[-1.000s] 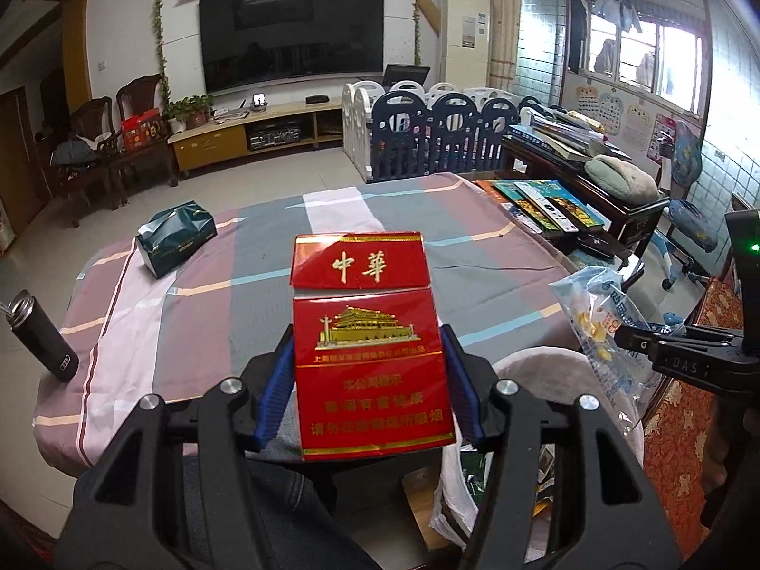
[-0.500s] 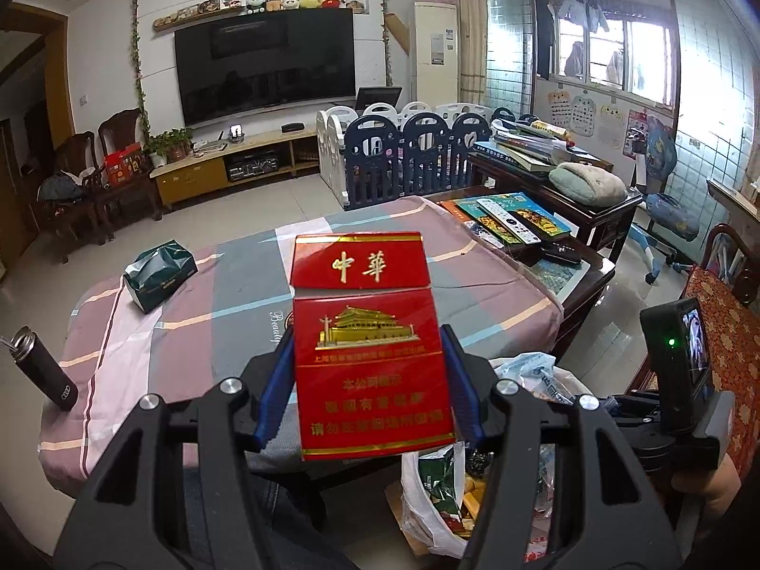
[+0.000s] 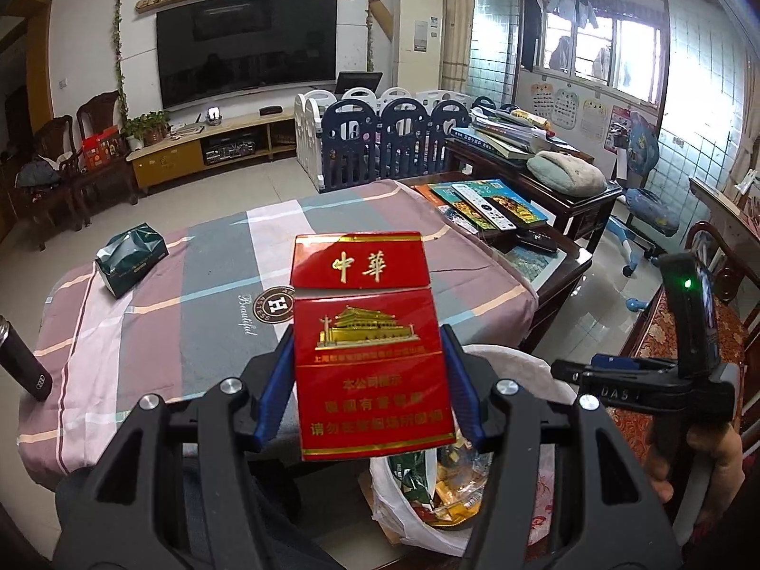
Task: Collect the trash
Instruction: 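Drop the clear snack bag with the right tool while the left drops the cigarette pack into the wastebasket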
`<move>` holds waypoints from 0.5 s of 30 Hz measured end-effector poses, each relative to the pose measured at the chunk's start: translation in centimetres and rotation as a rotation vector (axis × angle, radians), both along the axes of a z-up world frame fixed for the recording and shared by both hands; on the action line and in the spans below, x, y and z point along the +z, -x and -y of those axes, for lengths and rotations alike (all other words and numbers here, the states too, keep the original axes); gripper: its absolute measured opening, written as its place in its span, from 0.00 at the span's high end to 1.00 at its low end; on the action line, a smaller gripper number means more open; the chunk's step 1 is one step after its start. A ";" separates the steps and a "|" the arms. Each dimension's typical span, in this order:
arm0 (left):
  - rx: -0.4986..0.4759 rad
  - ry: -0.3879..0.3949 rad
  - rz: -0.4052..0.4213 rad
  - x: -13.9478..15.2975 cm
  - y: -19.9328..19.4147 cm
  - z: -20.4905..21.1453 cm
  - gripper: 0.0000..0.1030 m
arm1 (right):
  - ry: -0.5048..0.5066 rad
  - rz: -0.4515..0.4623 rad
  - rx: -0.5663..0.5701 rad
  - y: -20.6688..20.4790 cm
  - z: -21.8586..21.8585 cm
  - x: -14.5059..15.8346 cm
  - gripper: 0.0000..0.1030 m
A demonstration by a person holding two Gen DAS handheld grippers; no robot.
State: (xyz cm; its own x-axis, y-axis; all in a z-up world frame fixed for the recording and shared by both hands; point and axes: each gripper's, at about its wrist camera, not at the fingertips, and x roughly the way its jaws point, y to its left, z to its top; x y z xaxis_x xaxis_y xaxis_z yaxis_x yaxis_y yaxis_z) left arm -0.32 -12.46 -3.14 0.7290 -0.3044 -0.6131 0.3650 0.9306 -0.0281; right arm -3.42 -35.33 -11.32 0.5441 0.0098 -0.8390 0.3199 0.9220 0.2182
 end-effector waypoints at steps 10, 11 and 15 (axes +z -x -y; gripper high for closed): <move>-0.220 -0.023 -0.101 -3.5 0.3 5.5 0.43 | 0.079 0.145 -0.025 1.3 0.5 5.2 0.31; -0.239 -0.023 -0.110 -3.7 0.3 5.9 0.43 | 0.076 0.150 -0.024 1.3 0.6 5.3 0.31; -0.304 -0.023 -0.116 -4.4 0.4 7.1 0.38 | 0.069 0.155 -0.036 1.4 1.1 5.4 0.31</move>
State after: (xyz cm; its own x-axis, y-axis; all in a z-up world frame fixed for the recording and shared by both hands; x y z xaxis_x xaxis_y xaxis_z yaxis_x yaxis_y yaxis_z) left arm -0.75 -19.54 -7.56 0.5320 -0.4827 -0.6957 0.6219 0.7803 -0.0658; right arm -4.86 -36.42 -5.95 0.6663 -0.0664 -0.7427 0.3201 0.9251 0.2044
